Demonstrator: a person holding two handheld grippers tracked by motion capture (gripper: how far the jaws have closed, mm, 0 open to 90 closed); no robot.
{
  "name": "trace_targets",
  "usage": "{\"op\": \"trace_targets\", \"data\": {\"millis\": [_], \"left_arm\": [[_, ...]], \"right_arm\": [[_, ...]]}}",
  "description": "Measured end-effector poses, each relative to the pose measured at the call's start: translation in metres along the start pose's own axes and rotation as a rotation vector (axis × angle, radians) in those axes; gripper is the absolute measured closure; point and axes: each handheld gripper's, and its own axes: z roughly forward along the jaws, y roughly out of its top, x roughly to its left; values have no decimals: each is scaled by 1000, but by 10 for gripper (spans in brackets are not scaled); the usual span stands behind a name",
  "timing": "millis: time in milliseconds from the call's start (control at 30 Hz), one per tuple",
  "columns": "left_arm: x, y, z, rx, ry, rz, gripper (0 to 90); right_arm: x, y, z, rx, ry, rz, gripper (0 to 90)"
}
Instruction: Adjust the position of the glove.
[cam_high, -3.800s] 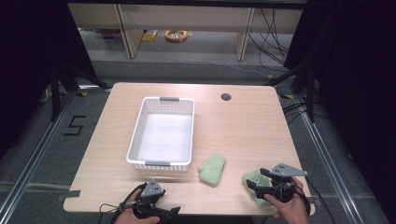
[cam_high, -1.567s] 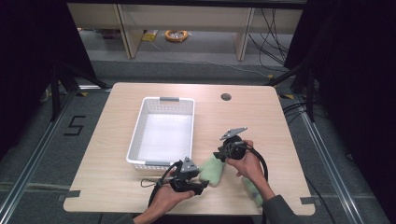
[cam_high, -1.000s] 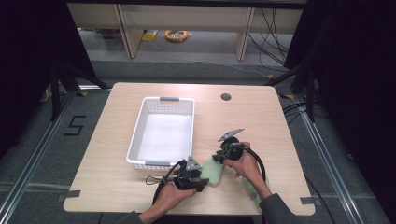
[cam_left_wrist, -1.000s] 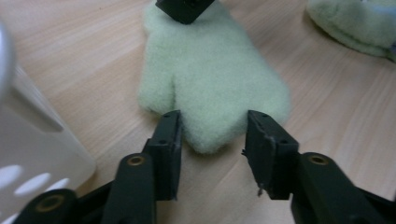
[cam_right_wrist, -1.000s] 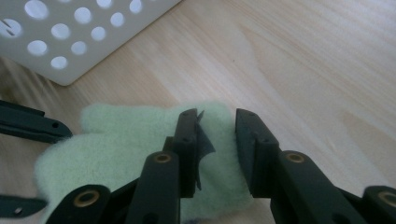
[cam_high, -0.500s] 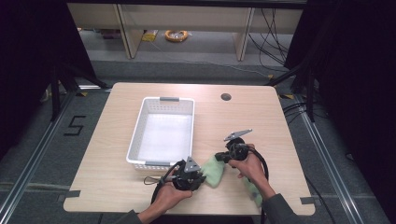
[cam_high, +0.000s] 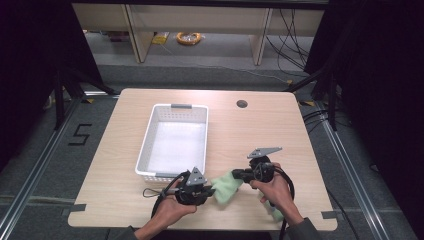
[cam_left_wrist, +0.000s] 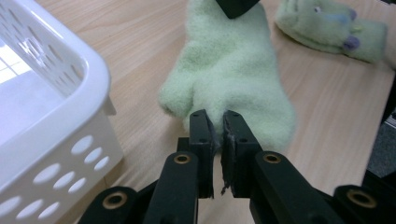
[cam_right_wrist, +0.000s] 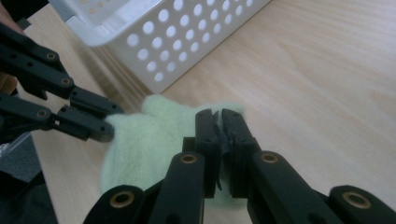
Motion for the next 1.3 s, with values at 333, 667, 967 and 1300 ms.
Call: {"op": "trace_targets", "data": {"millis": [333, 667, 967, 1300], "left_arm": [[-2, -4, -8, 13, -41, 35, 833], [-8, 0, 5, 20, -52, 30, 833], [-5, -3, 12, 56, -39, 41, 832], [-3, -9, 15, 75, -48, 32, 818]], "right_arm": [[13, -26, -13, -38, 25, -14, 864], [22, -58, -20, -33, 9, 42, 862], [18, -67, -15, 8, -27, 53, 856], [17, -70, -9, 53, -59, 25, 818]]}}
